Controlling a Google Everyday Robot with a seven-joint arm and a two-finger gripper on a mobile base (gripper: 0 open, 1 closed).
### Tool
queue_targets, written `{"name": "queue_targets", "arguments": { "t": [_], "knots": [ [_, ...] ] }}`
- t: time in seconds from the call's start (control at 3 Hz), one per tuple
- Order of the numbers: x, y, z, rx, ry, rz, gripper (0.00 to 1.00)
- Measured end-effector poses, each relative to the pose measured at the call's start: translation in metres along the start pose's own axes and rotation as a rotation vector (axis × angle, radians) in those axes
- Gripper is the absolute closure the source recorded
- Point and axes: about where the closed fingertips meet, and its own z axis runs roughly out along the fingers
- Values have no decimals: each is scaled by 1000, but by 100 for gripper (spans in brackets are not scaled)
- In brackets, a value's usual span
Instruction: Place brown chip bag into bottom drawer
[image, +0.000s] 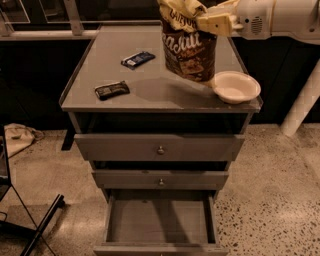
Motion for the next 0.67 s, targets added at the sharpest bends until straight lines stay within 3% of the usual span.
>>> {"name": "queue_targets", "arguments": {
  "t": [0.67],
  "knots": [
    [-38,53,3,-44,55,-67,100]
  ]
}}
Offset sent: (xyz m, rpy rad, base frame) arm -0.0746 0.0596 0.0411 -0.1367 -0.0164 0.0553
